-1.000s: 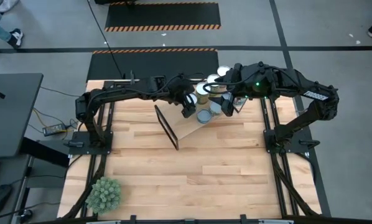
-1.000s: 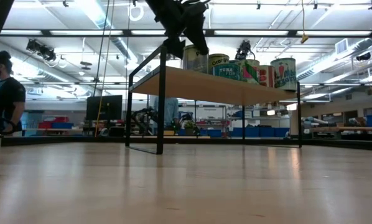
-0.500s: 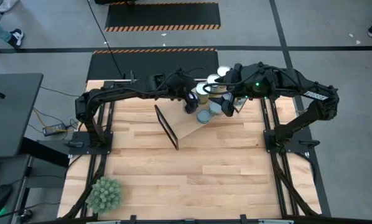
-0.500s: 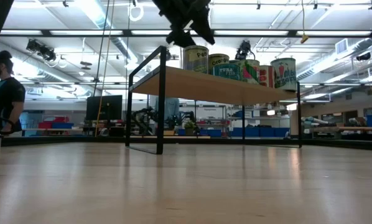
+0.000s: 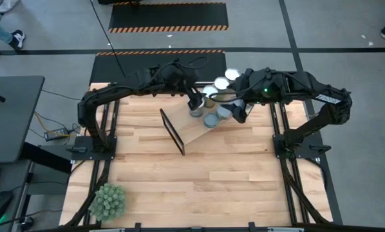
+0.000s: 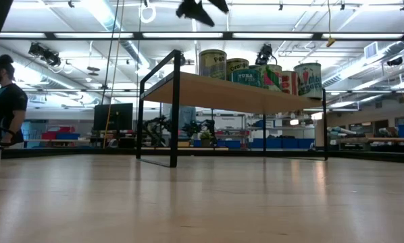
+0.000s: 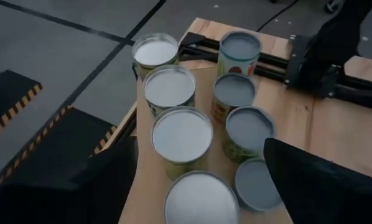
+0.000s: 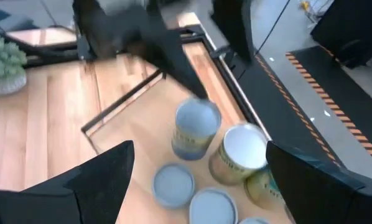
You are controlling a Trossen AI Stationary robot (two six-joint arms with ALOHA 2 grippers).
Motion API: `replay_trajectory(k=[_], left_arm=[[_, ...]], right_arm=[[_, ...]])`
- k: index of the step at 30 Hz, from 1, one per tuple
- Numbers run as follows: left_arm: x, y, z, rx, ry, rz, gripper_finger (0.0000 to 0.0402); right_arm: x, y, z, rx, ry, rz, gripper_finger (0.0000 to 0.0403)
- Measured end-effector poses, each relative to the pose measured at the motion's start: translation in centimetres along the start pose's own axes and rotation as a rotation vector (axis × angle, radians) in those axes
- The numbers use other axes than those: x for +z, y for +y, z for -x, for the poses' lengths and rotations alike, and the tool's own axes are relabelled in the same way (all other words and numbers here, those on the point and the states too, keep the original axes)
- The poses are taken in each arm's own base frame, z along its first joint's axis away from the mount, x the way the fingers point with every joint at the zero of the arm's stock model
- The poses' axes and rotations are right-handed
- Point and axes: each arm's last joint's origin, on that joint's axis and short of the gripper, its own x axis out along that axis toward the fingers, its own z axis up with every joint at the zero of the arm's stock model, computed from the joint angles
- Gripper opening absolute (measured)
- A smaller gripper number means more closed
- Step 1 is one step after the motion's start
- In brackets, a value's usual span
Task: Pick and place cans onto a shelf
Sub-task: Return to Home Position
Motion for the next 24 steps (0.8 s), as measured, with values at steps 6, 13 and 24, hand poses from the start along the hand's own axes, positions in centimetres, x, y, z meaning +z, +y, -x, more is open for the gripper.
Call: replay_trajectory(k=[6, 13, 24], left_arm=[[0.4, -2.0, 3.9, 0.002, -0.058, -0.088, 0.0309], [-0.4, -3.9, 5.4, -0.040, -0.022, -0.149, 0.0250], [-0.7, -4.8, 5.7, -0.063, -0.009, -0.230, 0.0172]], right_arm=[[-2.0, 0.2, 0.6, 0.022, 0.011, 0.011, 0.0372], [-5.1, 0.0, 2.0, 0.069, -0.057, -0.059, 0.0372], [-10.8, -1.3, 2.8, 0.111, -0.211, -0.237, 0.0372]])
